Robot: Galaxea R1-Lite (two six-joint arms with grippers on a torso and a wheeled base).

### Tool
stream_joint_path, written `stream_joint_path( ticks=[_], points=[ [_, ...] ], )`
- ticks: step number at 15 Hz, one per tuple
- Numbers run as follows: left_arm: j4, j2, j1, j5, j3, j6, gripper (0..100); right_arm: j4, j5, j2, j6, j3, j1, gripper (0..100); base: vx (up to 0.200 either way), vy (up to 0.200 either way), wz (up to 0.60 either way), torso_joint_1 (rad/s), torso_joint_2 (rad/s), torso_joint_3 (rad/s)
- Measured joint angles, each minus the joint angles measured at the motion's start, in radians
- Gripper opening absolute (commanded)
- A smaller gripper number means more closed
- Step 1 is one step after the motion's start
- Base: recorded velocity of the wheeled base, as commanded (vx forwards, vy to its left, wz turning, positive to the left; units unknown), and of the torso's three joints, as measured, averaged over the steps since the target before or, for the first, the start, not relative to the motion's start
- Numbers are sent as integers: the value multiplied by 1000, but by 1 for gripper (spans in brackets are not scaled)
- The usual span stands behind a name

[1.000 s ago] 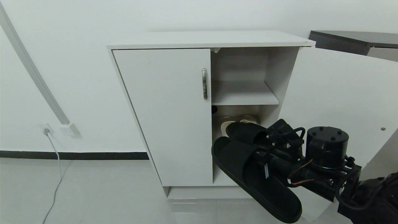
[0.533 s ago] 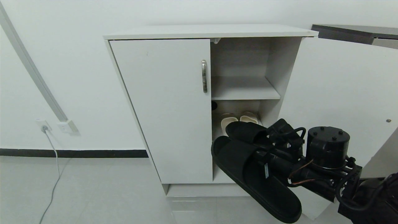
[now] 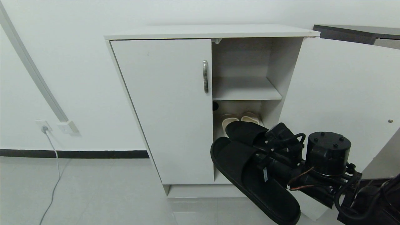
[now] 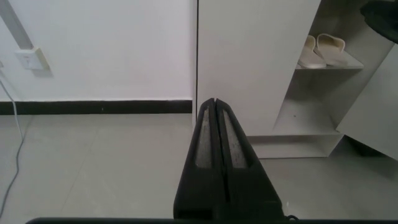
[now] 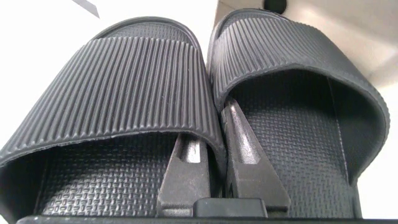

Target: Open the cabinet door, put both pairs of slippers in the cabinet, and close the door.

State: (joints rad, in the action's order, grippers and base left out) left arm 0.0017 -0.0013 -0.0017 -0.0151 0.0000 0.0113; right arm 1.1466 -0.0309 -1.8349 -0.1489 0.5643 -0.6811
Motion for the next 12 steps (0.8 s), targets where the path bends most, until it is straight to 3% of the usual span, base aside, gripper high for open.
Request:
stream_joint_path(
  ticks=[1,4,6,10,12],
  points=[
    [0,0,0,0,0,-1,0,-1,-1,-1,4,0,-2,0,0,0,0,0,0,0],
    [-1,0,0,0,0,-1,0,-2,-3,-1,8,-1,-4,0,0,-200,0,-1,1,5],
    [0,0,0,0,0,0,0,-4,-14,-2,9,1,-6,0,0,0,0,0,0,0],
    [0,0,-1,0,0,-1,0,-46,-176,-8,80,40,-60,0,0,0,0,0,0,0],
    [0,0,0,0,0,-1,0,-177,-304,-12,162,124,-92,0,0,0,0,0,0,0]
  ],
)
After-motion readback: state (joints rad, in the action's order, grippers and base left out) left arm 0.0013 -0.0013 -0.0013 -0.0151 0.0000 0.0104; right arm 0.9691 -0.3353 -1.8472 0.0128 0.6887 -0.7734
